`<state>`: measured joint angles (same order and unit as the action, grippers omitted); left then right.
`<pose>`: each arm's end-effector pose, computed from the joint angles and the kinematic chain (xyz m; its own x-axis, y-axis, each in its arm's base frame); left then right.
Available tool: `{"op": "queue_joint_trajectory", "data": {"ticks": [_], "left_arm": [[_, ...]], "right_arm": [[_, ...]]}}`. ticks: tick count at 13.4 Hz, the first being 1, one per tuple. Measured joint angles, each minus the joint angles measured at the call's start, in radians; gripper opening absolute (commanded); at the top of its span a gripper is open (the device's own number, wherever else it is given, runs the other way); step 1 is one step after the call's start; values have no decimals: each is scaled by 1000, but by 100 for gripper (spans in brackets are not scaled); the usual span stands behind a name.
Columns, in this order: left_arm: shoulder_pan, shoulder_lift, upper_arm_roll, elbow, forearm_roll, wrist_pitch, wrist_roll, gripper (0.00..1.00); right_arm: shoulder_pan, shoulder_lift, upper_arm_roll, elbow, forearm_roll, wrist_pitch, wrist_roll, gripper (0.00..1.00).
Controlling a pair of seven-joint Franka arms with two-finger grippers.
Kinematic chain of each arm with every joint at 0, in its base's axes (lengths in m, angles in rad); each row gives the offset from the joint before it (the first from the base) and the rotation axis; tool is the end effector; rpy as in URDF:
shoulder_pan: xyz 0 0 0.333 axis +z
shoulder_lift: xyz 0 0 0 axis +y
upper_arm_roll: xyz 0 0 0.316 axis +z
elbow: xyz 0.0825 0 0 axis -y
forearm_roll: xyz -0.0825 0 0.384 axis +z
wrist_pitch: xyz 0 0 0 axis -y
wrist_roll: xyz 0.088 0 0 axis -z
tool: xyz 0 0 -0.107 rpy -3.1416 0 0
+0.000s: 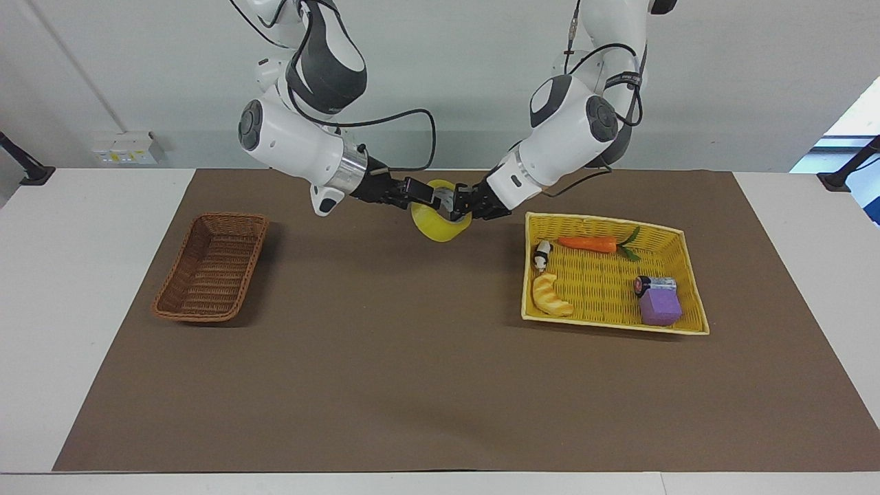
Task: Move tape to another basket
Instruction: 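Lift the tape with the left gripper while the right gripper reaches it, then grasp the tape with the right gripper while the left gripper releases it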
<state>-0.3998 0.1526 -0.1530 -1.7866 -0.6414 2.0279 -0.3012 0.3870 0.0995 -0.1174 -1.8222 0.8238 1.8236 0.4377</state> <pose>0.5109 -0.3500 0.4851 0.9850 -0.0348 -0.1689 0.0653 -0.8315 0.5517 0.5506 0.2165 0.4939 0.8645 -0.2373 -0.4431 -0.4699 -0.6946 -0.5448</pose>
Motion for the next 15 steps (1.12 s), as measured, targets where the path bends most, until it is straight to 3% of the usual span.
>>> {"op": "queue_joint_trajectory", "data": {"ticks": [1,2,3,4,5,6,7,8,15], "left_arm": [[0,0,-1,0,-8,8,0,0],[-1,-1,-2,0,-14,20,0,0],[-1,-1,-4,0,-15,26,0,0],[-2,-1,-4,0,-16,28,0,0],[-2,0,-6,-1,-16,27,0,0],[-4,0,-8,-2,-16,27,0,25],[-4,-1,-8,0,-17,26,2,68],[-4,-1,-8,0,-17,26,2,100],[8,-64,13,12,-29,34,-99,100]], "right_arm": [[0,0,2,-1,0,-4,0,98],[0,0,2,-2,0,-12,0,74],[0,0,2,-2,0,-16,0,35],[0,0,2,-1,2,-16,0,4],[0,-2,2,1,5,-16,0,0],[0,-3,2,3,8,-17,0,0],[1,-4,2,1,5,-21,-7,0],[1,-4,2,1,5,-21,-7,0],[-3,1,-3,4,4,-37,-5,0]]}}
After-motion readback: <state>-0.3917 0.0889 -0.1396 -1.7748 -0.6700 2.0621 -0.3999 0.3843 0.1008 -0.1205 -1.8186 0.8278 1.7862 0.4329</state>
